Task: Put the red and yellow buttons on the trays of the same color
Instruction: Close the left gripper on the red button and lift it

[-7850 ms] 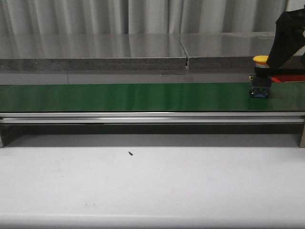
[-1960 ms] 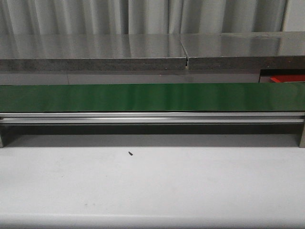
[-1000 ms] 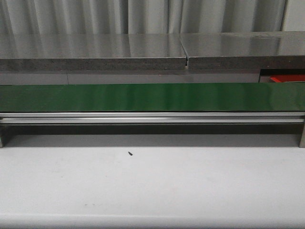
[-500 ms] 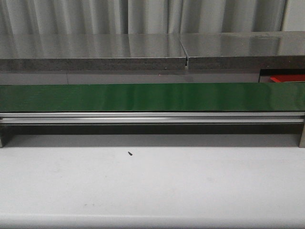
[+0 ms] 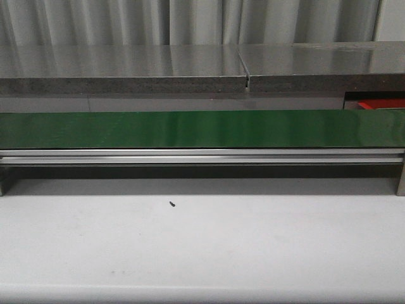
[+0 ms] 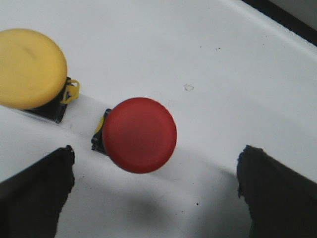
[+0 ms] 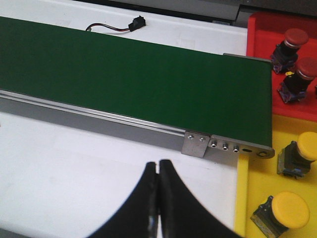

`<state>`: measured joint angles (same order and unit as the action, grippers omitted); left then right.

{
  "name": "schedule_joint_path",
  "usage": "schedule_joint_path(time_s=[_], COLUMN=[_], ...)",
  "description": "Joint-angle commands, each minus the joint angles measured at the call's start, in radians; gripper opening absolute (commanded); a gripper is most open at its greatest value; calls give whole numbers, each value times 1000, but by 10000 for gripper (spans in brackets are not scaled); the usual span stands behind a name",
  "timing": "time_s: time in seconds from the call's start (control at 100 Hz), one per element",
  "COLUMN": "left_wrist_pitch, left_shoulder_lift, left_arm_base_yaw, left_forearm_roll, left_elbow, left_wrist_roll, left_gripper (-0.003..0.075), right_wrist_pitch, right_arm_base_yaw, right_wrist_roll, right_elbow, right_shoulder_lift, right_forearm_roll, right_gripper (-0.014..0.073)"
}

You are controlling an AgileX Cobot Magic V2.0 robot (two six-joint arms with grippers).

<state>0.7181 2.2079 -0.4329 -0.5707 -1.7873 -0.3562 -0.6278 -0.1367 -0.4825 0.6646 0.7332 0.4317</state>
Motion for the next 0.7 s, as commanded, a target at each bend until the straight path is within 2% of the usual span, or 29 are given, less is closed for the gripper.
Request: schedule_joint_path(time_s=[0.0, 0.69], left_wrist_pitch=[-42, -78], left_shoulder_lift=[-59, -57], left_arm_base_yaw=[0, 2], left_forearm_roll=[-29, -36], left_elbow=[-31, -31], left_wrist_roll=[9, 9], left_gripper=[629, 629], right_wrist_pitch=[52, 52], right_arm_base_yaw=[2, 2], right_wrist_roll=[-9, -9], right_elbow=[25, 25], right_shoulder_lift=[-6, -6], right_forearm_roll=[14, 14], right_gripper=[-67, -67])
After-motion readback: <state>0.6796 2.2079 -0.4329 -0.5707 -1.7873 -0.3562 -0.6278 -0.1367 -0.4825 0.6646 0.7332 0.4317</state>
